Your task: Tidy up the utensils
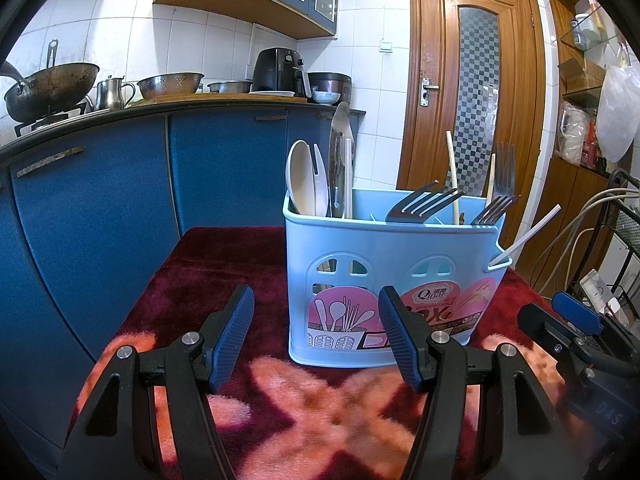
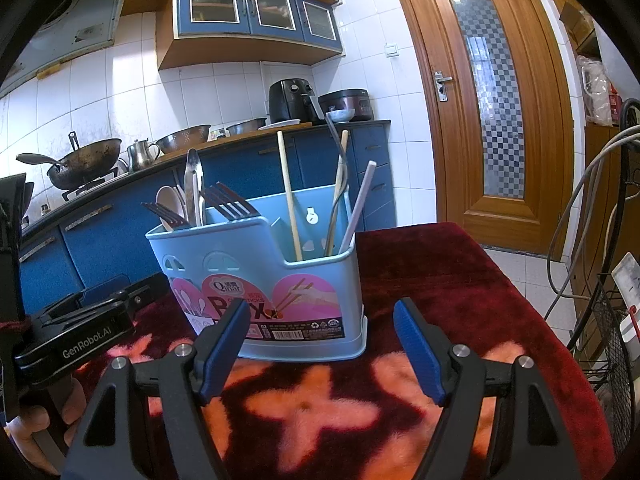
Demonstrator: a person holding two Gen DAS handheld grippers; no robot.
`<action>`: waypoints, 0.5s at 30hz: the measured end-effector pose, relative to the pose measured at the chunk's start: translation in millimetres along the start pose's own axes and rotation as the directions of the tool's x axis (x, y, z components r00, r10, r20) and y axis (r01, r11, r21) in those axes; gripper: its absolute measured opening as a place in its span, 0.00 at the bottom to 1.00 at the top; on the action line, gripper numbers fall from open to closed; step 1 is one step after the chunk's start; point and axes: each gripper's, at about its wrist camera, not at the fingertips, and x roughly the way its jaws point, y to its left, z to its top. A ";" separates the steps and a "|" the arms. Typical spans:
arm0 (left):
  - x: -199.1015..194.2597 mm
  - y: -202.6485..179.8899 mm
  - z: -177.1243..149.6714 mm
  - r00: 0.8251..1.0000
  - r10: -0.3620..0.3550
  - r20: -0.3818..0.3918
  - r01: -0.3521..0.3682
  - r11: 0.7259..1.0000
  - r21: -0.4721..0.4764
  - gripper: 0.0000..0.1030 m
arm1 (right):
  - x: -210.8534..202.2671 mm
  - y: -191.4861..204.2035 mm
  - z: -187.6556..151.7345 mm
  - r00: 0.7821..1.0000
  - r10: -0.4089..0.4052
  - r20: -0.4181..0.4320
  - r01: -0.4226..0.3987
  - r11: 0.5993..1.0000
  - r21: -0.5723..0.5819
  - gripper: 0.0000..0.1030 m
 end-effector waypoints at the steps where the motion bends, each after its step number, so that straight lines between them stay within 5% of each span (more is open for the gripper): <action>1: 0.0 -0.1 0.0 1.000 0.001 0.001 -0.001 1.000 0.000 0.64 | -0.1 0.2 -0.5 1.000 -0.001 0.000 0.001 1.000 0.000 0.74; 15: -0.2 -0.1 -0.1 1.000 0.001 -0.001 -0.001 1.000 -0.001 0.64 | 0.0 0.3 -0.1 1.000 0.000 -0.001 0.000 1.000 -0.002 0.74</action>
